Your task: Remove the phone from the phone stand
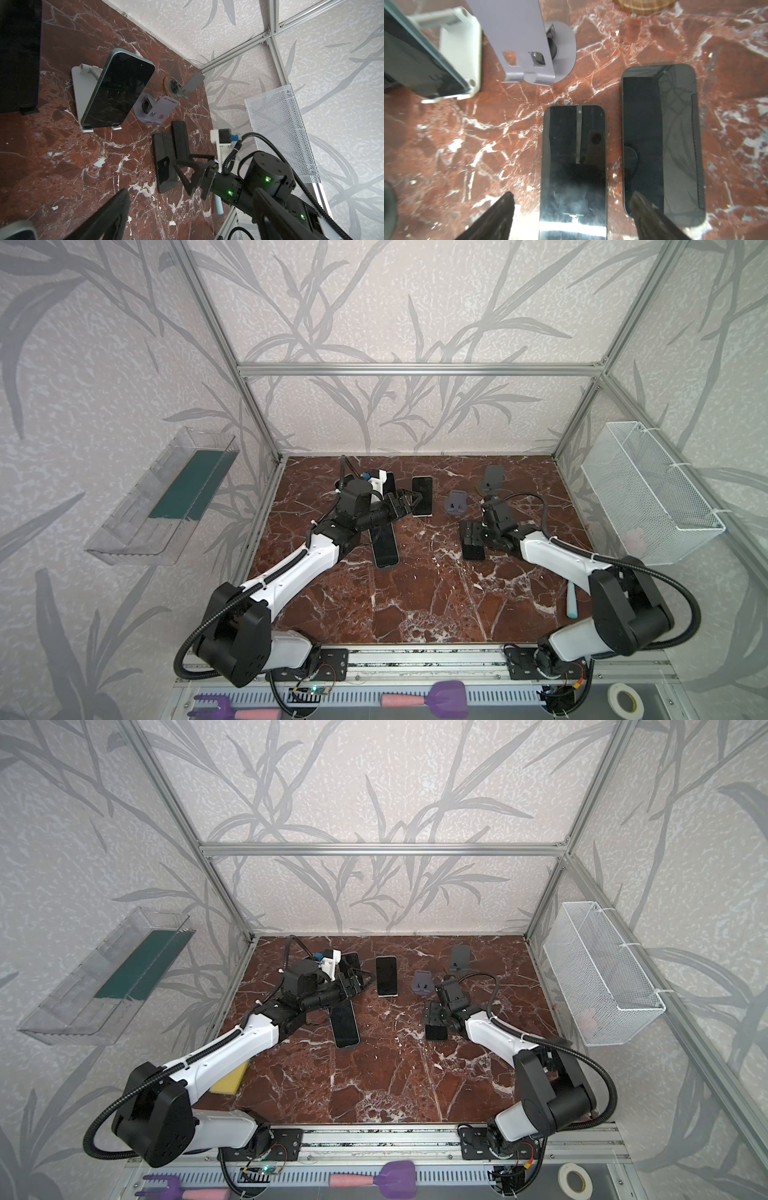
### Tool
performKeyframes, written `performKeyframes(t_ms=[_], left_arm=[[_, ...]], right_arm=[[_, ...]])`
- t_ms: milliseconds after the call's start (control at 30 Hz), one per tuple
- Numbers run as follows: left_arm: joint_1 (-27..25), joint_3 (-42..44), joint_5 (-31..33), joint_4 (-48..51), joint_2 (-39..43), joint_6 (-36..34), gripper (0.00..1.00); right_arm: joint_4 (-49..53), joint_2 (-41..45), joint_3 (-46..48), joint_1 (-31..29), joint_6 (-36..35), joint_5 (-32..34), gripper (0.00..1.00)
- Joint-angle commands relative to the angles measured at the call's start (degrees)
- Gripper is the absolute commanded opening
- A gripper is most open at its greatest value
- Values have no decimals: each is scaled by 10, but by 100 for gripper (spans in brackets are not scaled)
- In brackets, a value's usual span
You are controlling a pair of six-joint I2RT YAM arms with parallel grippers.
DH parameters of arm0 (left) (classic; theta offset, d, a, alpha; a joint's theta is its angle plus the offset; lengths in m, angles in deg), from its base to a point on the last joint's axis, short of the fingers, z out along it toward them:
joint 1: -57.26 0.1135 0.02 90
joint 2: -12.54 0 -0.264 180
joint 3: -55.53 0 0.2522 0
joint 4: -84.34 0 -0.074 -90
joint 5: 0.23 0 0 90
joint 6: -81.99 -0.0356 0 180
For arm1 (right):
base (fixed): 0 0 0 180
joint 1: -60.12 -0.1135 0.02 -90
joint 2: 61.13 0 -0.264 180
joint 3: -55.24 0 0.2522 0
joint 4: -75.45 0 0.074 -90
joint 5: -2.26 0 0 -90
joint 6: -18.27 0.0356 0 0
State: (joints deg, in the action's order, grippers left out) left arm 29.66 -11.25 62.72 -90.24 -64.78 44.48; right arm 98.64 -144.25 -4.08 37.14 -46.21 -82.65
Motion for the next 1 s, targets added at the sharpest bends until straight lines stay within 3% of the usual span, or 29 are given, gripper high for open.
performKeyframes(t_ms=[0, 133, 433, 767, 967], left_arm=[[1, -12, 7, -1, 18, -10, 92], [2, -13, 9, 0, 27, -11, 92], [2, -17, 53, 38, 62, -43, 92], [3, -16, 144, 82, 110, -99, 92], [36, -6, 152, 76, 126, -74, 92]], right_arm=[[-8, 48, 13, 0, 7, -25, 92], [38, 86, 12, -1, 1, -39, 99], [109, 166, 68, 0, 27, 6, 98], [173, 281, 91, -1, 63, -2, 97], [185, 298, 71, -1, 65, 16, 97]])
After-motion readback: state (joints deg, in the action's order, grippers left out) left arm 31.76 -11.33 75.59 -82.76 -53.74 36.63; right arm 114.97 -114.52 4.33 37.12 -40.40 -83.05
